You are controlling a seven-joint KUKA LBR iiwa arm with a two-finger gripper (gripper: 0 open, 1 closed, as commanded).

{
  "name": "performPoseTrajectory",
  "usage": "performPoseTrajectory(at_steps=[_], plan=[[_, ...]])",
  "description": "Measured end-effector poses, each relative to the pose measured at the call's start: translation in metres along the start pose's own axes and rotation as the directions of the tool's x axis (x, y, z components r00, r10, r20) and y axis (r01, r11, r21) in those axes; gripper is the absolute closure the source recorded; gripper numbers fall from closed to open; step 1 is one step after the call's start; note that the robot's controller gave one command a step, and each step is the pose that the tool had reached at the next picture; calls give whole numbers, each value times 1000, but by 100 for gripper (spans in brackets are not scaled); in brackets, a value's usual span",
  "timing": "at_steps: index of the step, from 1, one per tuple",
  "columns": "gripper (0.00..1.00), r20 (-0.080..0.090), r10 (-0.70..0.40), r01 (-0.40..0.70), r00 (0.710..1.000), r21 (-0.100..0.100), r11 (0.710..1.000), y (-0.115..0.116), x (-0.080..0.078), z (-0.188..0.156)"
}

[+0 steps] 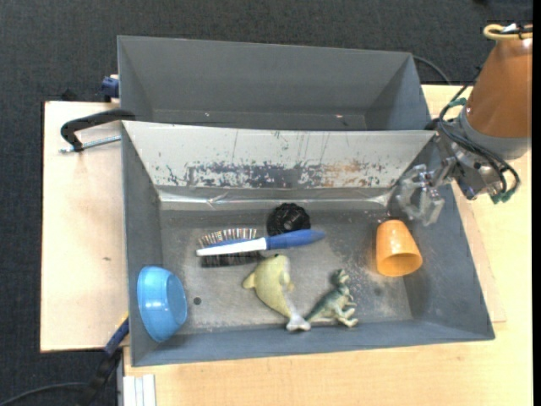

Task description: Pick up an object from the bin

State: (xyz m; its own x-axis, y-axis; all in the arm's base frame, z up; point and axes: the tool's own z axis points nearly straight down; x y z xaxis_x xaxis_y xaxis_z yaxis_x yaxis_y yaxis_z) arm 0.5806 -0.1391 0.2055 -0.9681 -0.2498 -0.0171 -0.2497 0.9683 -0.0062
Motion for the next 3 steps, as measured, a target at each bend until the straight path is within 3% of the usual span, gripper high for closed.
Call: performPoseTrajectory(at_steps=[1,2,3], plan=[[0,-10,0,-1,1000,-5,1000,1,3,5],[0,-19,-31,31,999,-13,999,2,48,125],[100,-12,-33,33,999,-12,999,2,45,121]])
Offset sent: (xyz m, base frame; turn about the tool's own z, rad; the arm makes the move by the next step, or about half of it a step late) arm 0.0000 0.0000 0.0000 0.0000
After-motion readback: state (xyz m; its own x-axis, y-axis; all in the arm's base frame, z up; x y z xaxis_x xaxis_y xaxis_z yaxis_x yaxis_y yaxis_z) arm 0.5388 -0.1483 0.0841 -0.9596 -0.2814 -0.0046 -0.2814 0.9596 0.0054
